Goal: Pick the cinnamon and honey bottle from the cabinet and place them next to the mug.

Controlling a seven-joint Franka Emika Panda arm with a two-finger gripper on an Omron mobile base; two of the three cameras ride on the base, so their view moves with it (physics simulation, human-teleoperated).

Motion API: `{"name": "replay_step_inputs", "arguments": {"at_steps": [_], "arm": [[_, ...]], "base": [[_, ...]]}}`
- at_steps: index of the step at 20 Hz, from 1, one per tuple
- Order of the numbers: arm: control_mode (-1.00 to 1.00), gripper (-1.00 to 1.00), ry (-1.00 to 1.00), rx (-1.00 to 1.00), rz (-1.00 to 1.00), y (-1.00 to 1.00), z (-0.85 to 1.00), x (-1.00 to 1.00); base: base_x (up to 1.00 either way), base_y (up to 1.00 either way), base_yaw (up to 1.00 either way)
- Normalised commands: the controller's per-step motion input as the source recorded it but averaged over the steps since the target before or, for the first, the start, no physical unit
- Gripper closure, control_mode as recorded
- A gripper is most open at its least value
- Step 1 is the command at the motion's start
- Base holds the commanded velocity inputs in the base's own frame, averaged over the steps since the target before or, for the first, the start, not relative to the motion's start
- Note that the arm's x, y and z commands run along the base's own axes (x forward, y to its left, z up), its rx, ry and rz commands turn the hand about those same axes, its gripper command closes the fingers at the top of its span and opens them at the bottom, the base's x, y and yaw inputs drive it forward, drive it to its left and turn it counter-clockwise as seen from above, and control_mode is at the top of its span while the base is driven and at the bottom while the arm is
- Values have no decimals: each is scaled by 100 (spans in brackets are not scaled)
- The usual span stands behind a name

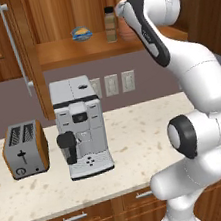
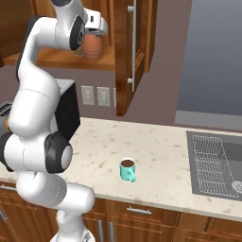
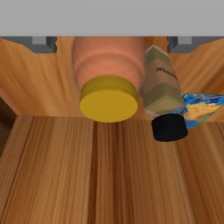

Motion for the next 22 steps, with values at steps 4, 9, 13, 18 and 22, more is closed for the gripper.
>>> {"name": "replay_step_inputs", "arguments": {"at_steps": [4,9,13,18,22], "arm": [[-100,-100,0,0,0,4,0,21],[-100,-100,0,0,0,0,0,32],[-100,-100,0,0,0,0,0,23],[-100,-100,0,0,0,0,0,12],[-100,-100,0,0,0,0,0,26]], "base": [[0,0,0],[0,0,0],[0,0,0],[0,0,0],[0,0,0]]}}
